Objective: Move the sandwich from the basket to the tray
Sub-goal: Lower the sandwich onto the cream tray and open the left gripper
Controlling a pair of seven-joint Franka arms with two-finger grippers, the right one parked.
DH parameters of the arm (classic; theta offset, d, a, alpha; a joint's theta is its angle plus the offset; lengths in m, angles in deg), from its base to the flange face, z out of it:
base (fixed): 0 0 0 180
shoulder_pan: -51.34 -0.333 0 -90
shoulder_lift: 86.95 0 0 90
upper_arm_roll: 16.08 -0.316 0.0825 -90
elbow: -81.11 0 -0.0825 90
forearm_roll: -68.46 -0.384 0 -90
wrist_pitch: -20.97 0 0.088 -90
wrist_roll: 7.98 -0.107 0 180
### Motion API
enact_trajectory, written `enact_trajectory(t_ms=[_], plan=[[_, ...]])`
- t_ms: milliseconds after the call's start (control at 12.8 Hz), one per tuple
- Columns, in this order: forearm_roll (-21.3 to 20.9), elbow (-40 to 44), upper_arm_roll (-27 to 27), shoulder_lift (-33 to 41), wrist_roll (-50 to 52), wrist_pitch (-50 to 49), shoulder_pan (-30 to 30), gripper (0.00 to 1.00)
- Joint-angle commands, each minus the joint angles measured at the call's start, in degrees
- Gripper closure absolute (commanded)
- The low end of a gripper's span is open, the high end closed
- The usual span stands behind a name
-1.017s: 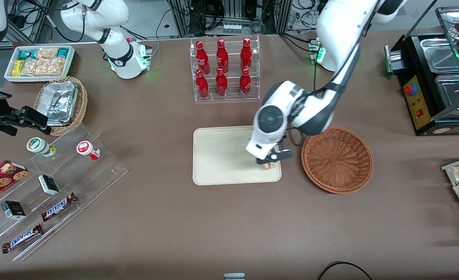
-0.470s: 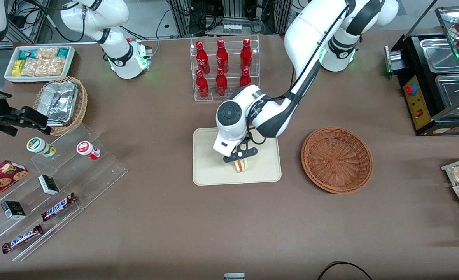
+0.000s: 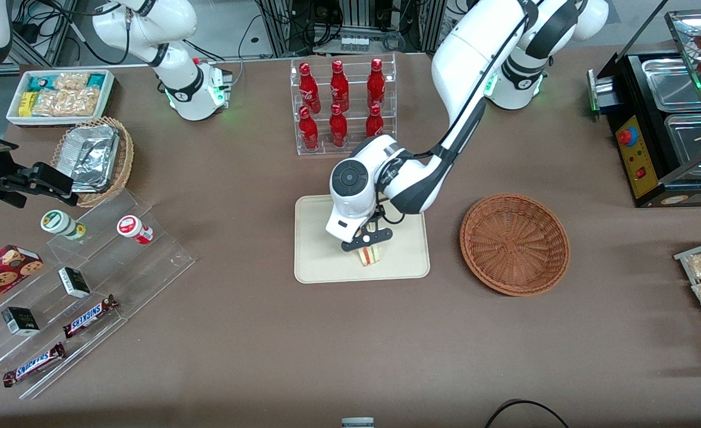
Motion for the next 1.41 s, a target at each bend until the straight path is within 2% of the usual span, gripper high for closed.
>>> enact_trajectory(t_ms=[0,313,548,704,861,1017,1330], plan=[[-0.8,1.6,-0.6,0.2,1.0,-0.3,0.5,0.00],[-0.5,1.6,-0.6,3.9,1.5,-2.1,0.6,0.00],[-0.7,1.6,-0.7,8.5,0.7,-7.8,0.1,0.00],[-0.8,1.5,-0.7,11.0,0.4,-12.1,-2.3,0.00],[-1.0,1.3,-0.9,12.4,-4.1,-14.9,-2.9,0.00],[-0.9,0.7,-1.5,14.7,-5.5,-19.9,-6.0,0.00],[-0.2,-6.2,-1.5,20.6,-15.6,-20.9,-11.3,0.00]])
